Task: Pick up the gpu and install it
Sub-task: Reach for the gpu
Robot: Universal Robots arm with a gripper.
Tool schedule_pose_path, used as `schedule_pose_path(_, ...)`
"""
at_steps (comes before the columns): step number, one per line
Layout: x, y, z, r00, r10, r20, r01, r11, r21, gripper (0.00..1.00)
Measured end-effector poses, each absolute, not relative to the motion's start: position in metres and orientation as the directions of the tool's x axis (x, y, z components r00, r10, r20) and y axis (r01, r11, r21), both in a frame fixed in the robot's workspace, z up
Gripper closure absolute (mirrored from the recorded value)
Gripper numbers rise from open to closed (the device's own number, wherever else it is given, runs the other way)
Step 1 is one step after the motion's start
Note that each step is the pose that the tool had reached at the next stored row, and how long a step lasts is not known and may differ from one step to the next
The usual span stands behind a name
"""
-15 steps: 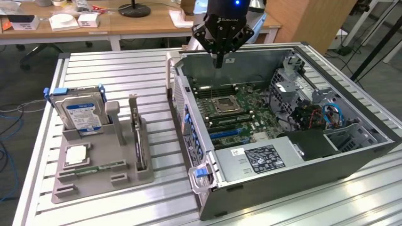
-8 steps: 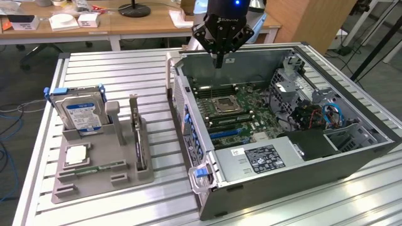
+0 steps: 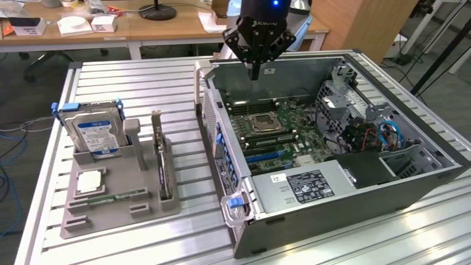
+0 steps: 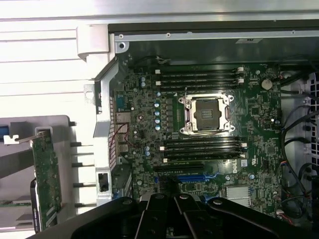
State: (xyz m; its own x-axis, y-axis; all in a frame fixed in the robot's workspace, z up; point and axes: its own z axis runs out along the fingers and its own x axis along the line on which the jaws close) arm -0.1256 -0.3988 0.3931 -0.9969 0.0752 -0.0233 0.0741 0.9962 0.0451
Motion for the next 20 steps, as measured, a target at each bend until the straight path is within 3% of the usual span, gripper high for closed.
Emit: schedule_pose_path(20,-0.1352,-0.3989,0.3928,-0.997,0.075,-0.023,0.074,0.996,0.045,0.89)
